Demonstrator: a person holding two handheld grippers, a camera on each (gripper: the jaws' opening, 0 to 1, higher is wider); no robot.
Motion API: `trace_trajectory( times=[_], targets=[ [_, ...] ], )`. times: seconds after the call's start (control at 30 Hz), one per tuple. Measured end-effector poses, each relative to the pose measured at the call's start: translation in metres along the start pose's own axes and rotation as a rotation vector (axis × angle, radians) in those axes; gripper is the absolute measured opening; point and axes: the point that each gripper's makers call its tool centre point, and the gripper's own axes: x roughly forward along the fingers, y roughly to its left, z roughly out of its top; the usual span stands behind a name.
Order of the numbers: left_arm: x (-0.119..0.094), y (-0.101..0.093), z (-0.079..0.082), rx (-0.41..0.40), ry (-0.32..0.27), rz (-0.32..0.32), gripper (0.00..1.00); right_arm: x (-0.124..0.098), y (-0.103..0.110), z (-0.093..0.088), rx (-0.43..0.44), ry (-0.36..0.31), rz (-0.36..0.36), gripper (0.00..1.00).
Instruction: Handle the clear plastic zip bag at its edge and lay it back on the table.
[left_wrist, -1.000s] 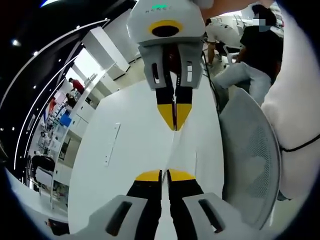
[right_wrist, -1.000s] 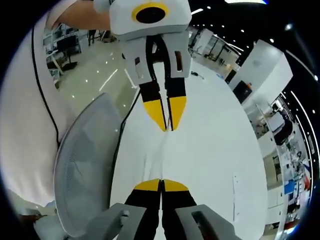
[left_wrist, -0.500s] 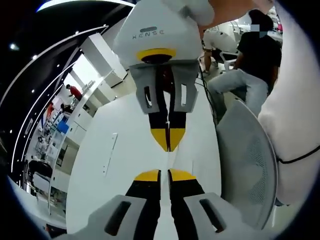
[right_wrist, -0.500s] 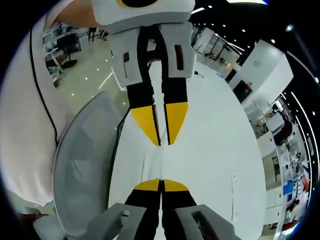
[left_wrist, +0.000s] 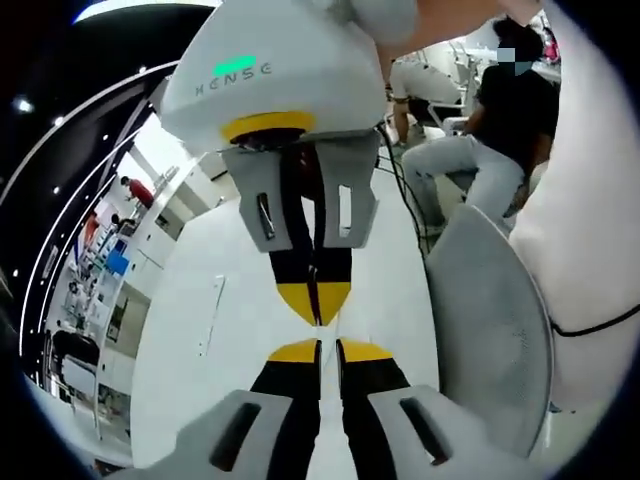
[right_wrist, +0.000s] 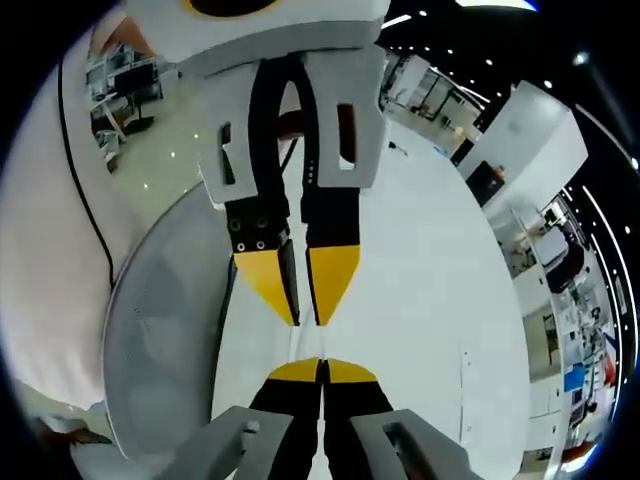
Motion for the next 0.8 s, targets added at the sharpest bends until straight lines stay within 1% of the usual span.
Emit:
trace_trajectory(
  times=[0.27, 0.33, 0.6, 0.8],
  targets=[
    [0.007, -0.002, -0.002, 0.005, 0.013, -0.018, 0.04, 0.0, -0.001, 0.0, 0.005, 0.0, -0.001, 0.0],
    [0.008, -0.003, -0.002, 0.009, 0.023, -0.021, 0.04, 0.0, -0.001, 0.0, 0.004, 0.002, 0.001, 0.0],
    [0.012, -0.001, -0.005, 0.014, 0.039, -0.018, 0.03, 0.002, -0.002, 0.0, 0.009, 0.002, 0.002, 0.0],
    [0.013, -0.004, -0.005, 0.015, 0.045, -0.026, 0.03, 0.004, -0.003, -0.001, 0.015, 0.002, 0.002, 0.0]
  ],
)
